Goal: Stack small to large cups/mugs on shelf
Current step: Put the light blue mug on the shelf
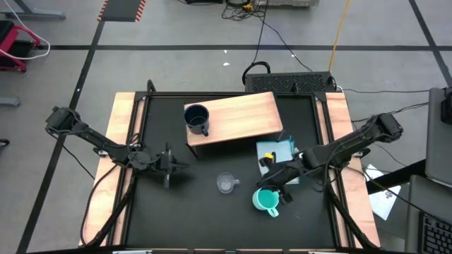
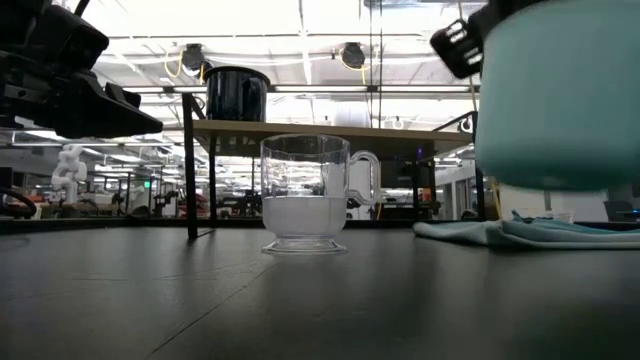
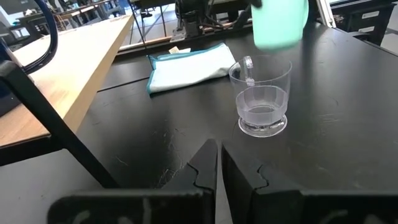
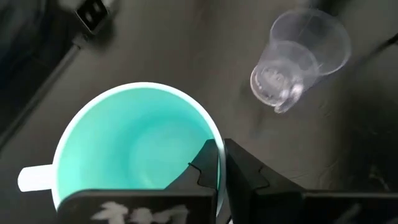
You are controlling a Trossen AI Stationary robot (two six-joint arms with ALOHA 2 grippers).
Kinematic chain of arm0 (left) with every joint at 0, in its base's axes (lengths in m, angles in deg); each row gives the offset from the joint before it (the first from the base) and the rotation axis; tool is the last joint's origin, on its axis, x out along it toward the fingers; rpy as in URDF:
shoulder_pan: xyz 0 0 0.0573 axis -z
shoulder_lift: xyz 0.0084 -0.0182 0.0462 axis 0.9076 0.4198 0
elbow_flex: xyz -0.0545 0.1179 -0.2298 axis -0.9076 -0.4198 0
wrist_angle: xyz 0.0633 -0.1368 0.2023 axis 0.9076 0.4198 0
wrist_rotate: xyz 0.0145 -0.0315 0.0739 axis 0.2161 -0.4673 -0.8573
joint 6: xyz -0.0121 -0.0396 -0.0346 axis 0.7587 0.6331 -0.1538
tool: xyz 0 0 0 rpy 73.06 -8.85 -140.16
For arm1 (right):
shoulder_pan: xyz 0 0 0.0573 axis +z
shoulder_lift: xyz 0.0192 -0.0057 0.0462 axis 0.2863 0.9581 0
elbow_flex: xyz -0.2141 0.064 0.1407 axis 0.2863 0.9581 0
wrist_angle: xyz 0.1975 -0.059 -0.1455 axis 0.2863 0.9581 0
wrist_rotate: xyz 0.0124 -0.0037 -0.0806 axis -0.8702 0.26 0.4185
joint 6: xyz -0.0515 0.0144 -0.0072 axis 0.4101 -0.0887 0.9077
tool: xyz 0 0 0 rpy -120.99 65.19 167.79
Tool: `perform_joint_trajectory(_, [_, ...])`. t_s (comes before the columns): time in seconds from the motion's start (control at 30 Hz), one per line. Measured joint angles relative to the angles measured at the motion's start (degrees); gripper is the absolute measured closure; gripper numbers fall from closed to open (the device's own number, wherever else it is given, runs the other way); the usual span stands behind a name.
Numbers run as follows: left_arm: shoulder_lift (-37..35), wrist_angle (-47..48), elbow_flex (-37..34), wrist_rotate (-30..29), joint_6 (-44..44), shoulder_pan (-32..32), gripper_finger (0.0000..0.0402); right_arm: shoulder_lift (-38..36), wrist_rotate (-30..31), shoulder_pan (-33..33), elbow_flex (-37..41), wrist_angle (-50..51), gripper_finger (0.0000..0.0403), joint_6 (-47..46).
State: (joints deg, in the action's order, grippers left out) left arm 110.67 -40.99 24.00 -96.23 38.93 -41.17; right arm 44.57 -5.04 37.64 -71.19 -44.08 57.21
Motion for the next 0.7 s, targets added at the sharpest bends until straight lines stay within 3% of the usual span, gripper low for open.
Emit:
perform_joint_trajectory(0.37, [0.0, 1.0, 0.0, 0.0, -0.1, 0.0, 0.0376, -7.6, 0.1, -3.9, 1.2, 2.8, 0.0400, 0.4])
perform_joint_trajectory(0.7, [0.0, 1.1, 0.0, 0.0, -1.4, 0.0, 0.0376, -20.3, -3.8, -8.7, 15.2, -9.8, 0.0401, -2.6])
